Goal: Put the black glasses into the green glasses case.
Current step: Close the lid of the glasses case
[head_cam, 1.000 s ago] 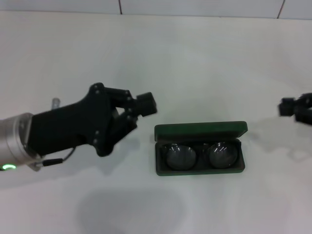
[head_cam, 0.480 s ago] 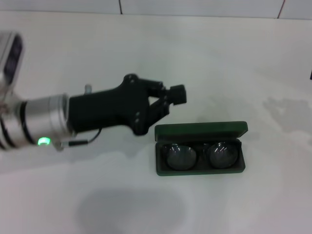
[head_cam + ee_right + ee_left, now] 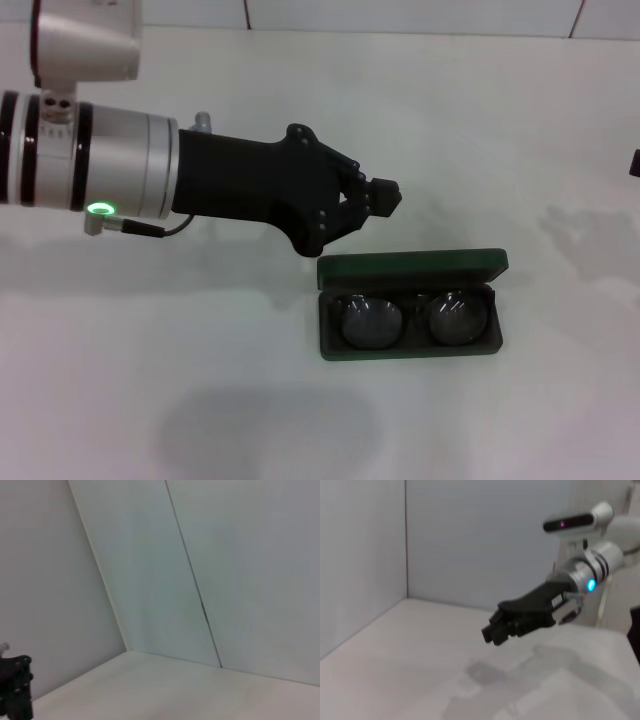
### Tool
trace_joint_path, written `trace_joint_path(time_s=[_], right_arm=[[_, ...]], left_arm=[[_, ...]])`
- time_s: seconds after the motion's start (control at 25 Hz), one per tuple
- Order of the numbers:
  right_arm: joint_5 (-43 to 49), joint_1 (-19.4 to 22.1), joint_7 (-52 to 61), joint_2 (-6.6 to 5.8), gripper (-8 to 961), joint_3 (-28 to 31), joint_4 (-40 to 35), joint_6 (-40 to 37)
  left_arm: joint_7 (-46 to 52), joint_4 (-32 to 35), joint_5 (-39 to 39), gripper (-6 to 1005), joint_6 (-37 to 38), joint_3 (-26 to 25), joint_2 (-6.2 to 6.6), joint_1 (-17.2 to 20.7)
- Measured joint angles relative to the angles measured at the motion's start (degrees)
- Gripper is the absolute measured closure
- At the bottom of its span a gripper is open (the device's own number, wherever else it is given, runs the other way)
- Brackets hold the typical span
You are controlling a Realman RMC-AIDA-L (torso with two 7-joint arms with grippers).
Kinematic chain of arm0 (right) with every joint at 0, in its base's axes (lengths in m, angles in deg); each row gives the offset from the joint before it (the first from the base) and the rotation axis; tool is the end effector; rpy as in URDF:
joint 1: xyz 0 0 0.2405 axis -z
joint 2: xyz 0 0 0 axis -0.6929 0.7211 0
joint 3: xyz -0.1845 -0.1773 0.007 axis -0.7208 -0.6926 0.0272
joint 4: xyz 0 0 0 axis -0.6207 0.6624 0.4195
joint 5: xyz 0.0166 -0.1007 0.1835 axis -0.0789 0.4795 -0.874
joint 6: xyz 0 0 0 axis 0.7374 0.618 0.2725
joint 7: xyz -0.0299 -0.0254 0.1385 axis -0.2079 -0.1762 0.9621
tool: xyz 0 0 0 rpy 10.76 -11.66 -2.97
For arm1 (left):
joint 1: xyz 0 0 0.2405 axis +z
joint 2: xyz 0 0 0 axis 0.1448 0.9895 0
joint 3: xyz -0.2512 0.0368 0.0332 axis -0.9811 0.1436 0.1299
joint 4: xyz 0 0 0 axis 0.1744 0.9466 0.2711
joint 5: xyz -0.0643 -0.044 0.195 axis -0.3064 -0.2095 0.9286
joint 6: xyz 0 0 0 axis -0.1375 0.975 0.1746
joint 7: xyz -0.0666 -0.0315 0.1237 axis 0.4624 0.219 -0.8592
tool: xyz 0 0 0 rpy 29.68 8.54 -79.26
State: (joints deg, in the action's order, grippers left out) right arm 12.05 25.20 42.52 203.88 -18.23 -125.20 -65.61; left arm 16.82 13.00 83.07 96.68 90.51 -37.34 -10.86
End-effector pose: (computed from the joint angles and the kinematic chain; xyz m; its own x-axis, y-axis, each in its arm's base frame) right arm 0.2812 0.3156 0.0825 0.6917 -0.3171 -0.6488 -0.5889 -0.7677 -0.2527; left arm -0.1484 0.3049 0.0099 0.9133 0.1428 0.3813 0.1953 -0.9754 -0.1023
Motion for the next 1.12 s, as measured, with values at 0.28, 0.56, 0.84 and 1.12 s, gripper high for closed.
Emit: trace_joint_path(time_s=[0.28,0.56,0.84,1.12], right_arm=[[-0.3,-0.1,-0.5,-0.04,812,0.1,0.6,0.0],[-1.6,-1.0,-1.8,0.09,813,0.1,1.5,0.0],[-2.1,-1.3,-1.9,-0.02,813,-0.3,2.3,-0.3],[-2.3,-0.9,-2.5,-0.05,813,0.0,3.3,-0.3]], left_arm=[[11.8,18.0,13.9,967,-3.1,12.2,-0.13,3.9],[17.4,22.0,24.7,967,-8.1,23.2,-0.13,4.9],[18.9,20.7,28.2,968,-13.4,29.7,-0.16,4.4],[21.0,15.3,31.5,972,-20.3,35.0,-0.27,0.6]])
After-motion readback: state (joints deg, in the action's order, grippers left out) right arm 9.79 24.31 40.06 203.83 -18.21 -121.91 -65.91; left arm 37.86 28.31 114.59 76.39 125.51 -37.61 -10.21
